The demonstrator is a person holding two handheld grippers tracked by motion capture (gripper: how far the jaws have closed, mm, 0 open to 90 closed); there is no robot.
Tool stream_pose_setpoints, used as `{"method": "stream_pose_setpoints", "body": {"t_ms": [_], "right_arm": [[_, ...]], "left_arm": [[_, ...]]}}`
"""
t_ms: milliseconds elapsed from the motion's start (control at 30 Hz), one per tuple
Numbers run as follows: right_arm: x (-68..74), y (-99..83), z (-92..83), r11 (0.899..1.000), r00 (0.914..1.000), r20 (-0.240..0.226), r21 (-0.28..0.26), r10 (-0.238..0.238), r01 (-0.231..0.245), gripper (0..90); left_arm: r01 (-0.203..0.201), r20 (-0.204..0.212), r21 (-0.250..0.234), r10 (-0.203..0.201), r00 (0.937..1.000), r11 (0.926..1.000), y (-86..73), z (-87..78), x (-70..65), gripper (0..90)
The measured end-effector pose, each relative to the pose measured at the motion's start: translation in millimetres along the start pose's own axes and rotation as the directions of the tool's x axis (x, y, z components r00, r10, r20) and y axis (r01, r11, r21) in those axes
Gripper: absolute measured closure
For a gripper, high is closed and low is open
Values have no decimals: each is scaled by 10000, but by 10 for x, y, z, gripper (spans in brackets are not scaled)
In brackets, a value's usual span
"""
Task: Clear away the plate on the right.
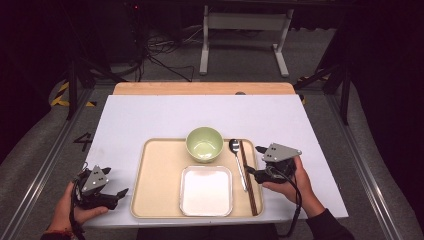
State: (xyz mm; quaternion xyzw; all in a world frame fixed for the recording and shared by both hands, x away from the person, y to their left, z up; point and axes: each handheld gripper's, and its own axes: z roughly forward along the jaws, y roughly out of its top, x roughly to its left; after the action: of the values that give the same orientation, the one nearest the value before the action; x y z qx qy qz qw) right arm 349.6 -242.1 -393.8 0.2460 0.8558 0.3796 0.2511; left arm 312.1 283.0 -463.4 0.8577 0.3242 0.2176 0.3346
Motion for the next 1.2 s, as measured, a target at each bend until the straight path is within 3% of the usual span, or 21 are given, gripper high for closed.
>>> {"method": "stream_pose_setpoints", "body": {"t_ms": [600, 900, 1200], "right_arm": [[-238, -301, -112, 9985, 9946, 971, 372, 373, -411, 214], [-299, -515, -175, 9975, 9927, 1026, 251, 638, -668, 176], [-324, -827, -280, 9930, 9801, 1639, 192, 1116, -1163, 155]], "left_arm": [[-12, -16, 17, 12, 10000, 10000, 7, 5, 4, 103], [-10, -22, 18, 10, 10000, 10000, 16, 9, 0, 103], [-91, 59, 47, 91, 9999, 9999, 33, 28, -3, 102]]}}
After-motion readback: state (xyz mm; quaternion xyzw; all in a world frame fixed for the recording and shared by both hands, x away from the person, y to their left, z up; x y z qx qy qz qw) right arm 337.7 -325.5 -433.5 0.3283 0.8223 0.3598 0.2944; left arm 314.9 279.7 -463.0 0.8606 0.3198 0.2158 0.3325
